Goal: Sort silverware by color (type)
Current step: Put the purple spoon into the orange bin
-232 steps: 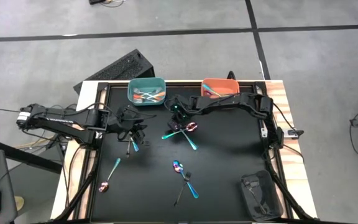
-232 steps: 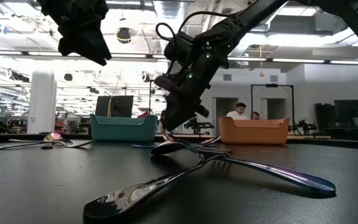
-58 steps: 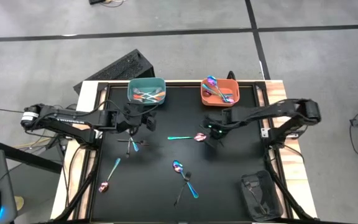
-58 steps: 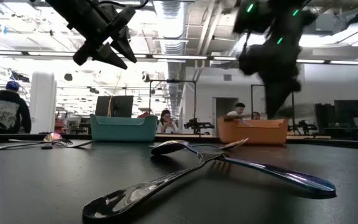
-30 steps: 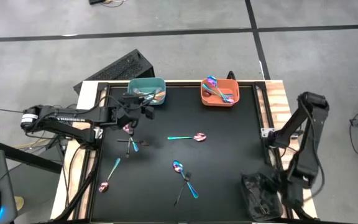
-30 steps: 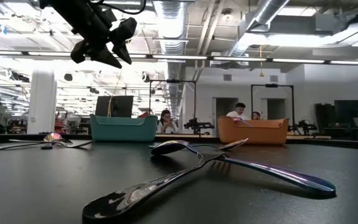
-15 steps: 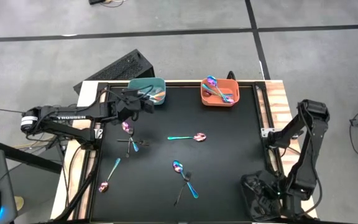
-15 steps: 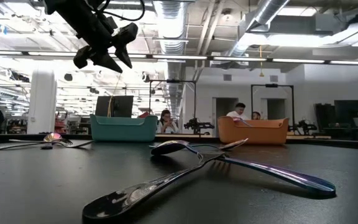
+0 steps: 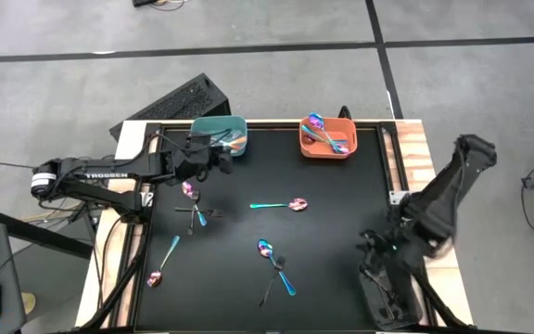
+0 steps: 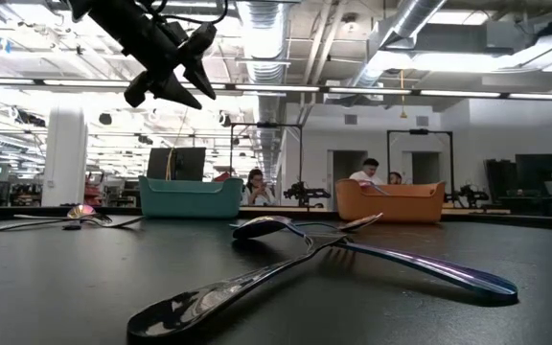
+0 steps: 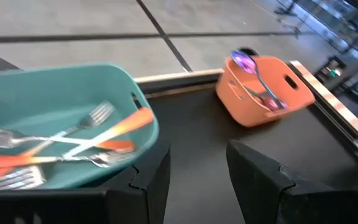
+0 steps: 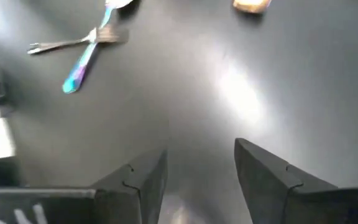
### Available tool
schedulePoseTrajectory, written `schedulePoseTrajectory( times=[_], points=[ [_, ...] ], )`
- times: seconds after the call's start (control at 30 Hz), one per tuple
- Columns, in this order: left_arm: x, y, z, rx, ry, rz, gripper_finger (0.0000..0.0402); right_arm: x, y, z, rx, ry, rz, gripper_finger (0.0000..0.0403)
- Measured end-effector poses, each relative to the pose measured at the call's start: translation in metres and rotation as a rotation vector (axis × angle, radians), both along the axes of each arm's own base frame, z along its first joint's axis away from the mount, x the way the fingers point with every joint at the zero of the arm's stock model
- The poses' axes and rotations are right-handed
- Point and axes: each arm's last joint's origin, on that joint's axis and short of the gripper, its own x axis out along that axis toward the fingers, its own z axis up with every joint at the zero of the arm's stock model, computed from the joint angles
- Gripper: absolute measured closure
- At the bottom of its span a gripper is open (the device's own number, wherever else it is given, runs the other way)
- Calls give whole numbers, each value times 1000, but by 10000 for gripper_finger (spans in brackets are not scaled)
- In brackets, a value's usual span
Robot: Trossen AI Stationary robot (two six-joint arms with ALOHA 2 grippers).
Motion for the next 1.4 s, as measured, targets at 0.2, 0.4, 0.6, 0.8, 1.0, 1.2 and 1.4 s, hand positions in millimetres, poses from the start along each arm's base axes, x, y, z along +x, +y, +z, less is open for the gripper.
schedulePoseTrajectory(
  times=[0.2,0.4,0.6,0.8,1.0,1.2,1.4],
  points=[
    [3,-15,-3,-20,34,-104,258,46,-54,3,-216,63,165,206],
    [5,-30,-4,-49,44,-188,258,101,-108,-2,-214,-15,252,206],
    [6,-43,-5,-91,36,-275,258,151,-144,-24,-162,-131,295,207],
    [7,-59,-6,-160,20,-349,258,184,-160,-61,-126,-58,345,207],
    [5,-69,-8,-170,42,-381,258,213,-164,-86,-149,12,404,207],
    [4,-71,-9,-189,46,-376,258,230,-164,-112,-106,75,428,207],
    [3,-77,-11,-195,68,-399,258,239,-168,-131,-51,135,325,237]
  ],
)
